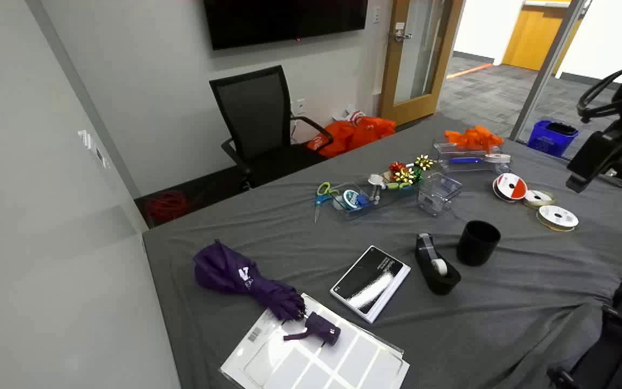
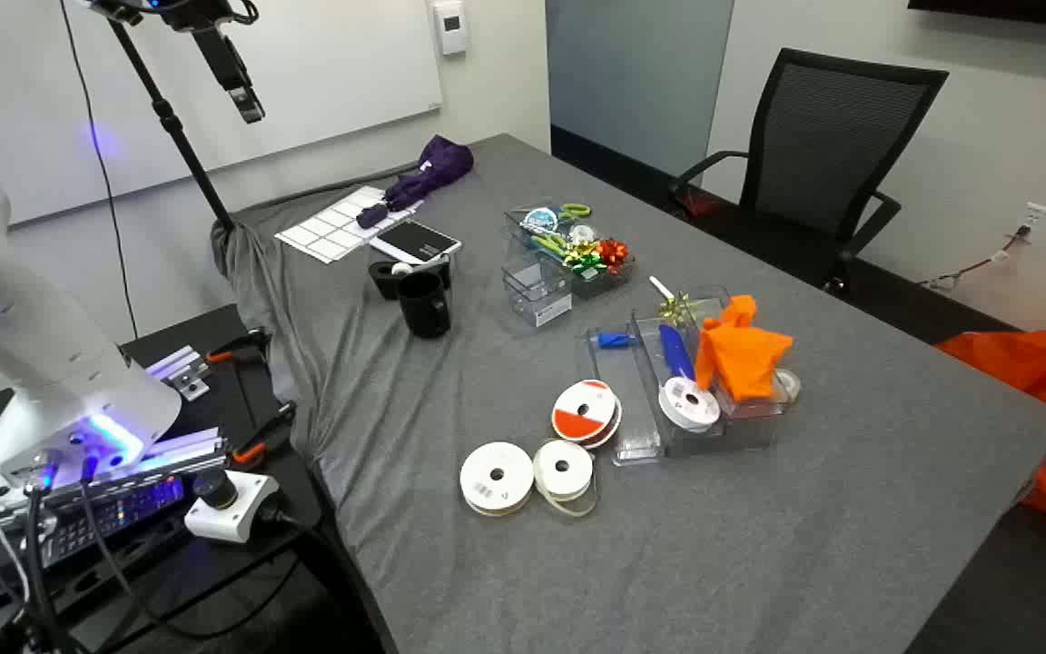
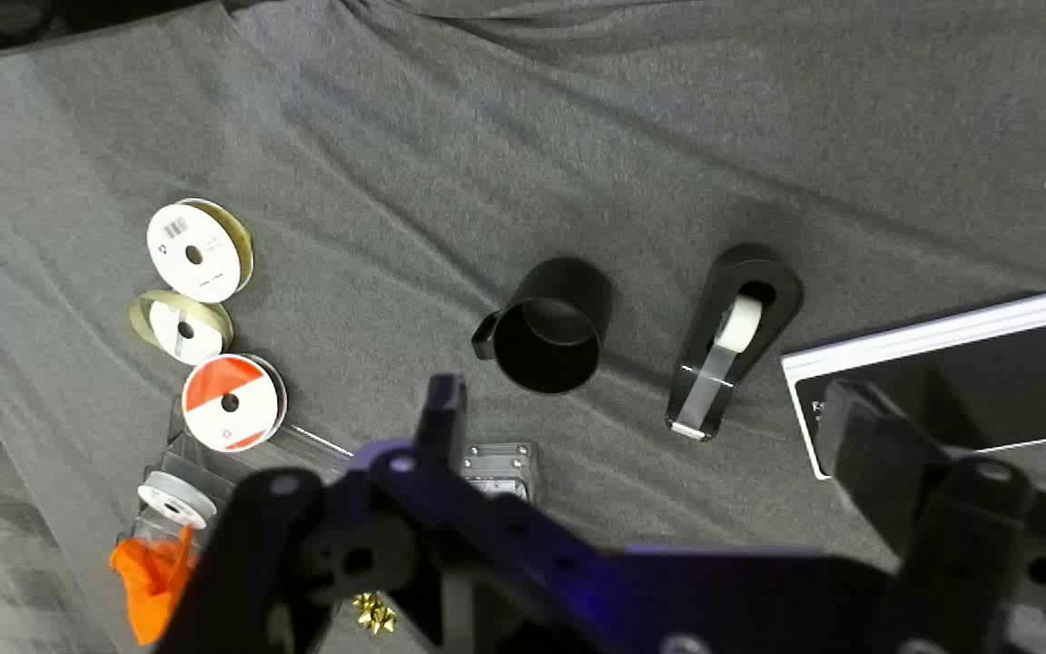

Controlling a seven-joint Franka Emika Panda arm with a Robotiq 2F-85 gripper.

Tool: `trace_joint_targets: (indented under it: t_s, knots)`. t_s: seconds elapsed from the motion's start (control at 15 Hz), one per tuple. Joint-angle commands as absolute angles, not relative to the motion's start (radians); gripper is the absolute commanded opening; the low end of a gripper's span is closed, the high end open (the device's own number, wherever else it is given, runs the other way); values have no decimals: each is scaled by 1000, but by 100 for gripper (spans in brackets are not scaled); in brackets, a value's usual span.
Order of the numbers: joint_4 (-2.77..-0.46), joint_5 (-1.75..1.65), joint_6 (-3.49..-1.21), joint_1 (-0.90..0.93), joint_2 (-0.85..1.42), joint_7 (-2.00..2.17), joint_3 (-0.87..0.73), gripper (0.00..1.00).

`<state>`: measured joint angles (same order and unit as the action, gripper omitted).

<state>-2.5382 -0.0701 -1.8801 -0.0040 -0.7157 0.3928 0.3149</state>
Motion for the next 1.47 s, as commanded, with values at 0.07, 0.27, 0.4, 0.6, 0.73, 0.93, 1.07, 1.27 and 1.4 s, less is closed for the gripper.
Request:
trace_joint_targets:
  t_s: [0.07, 0.27, 0.4, 0.6, 0.73, 0.93, 1.07, 1.27, 1.4]
  knots:
    - [-2536, -83, -1877, 18, -710, 405, 298, 100]
    - [-2536, -83, -1877, 18, -710, 405, 298, 100]
    - [-2536, -83, -1877, 18, -710, 405, 298, 100]
    - [-2536, -83, -1877, 18, -710, 405, 298, 100]
    - [-2555, -101, -1929, 10, -724, 361, 260, 100]
    - [-2569, -156, -2015, -19, -717, 314, 197, 100]
    - [-2581, -208, -2078, -44, -709, 278, 143, 100]
    - [-2620, -277, -2227, -85, -692, 210, 54, 100]
    - [-2636, -283, -2337, -100, -662, 152, -10, 100]
